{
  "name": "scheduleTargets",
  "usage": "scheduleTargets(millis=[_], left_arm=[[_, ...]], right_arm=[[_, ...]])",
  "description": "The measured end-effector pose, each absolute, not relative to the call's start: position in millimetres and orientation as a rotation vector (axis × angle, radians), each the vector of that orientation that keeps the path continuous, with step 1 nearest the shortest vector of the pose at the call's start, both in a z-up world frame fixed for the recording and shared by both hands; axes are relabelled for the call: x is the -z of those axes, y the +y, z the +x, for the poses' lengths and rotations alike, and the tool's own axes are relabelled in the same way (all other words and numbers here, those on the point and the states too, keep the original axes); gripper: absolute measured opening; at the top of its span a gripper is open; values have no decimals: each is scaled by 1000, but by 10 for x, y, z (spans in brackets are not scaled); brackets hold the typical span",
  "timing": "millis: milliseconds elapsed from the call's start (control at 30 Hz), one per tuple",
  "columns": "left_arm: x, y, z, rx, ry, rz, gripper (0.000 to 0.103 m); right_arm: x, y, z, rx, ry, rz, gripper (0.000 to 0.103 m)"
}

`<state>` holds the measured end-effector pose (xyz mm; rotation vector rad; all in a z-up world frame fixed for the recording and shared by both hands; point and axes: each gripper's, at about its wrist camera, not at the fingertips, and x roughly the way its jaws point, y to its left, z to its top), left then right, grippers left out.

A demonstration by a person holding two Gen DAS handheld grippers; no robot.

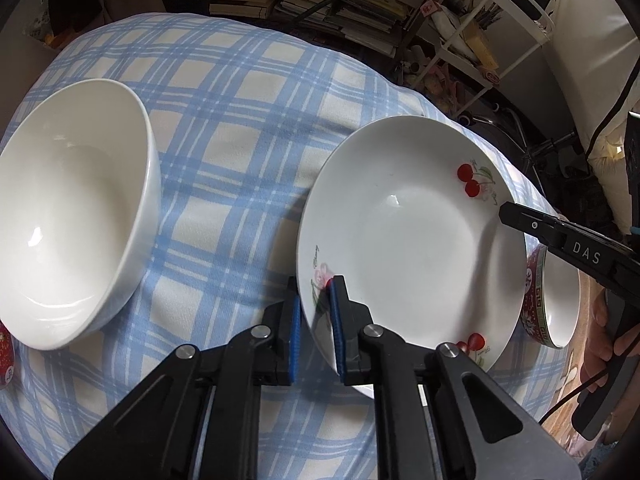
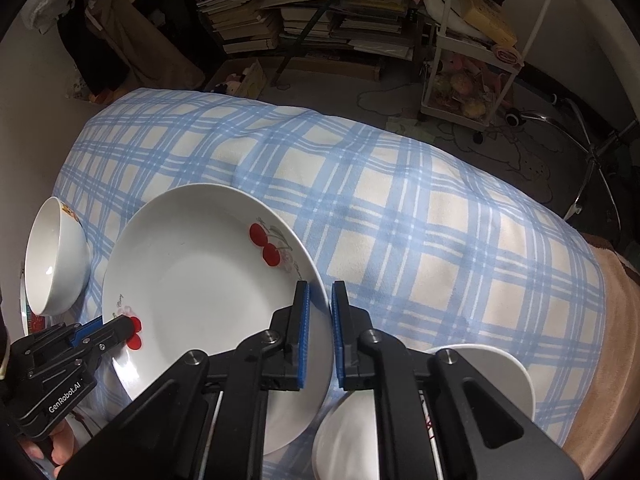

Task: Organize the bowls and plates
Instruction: 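Lift and carry the held cherry plates with both grippers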

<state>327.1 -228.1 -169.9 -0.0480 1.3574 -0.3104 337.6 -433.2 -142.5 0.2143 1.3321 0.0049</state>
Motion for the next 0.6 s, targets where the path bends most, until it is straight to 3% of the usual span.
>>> scheduleTargets(millis=[600], left_arm=[[1237,-1945,3125,271,1273,35,13]], right_arm=[[1191,-4028,3134,-51,1286,253,11]])
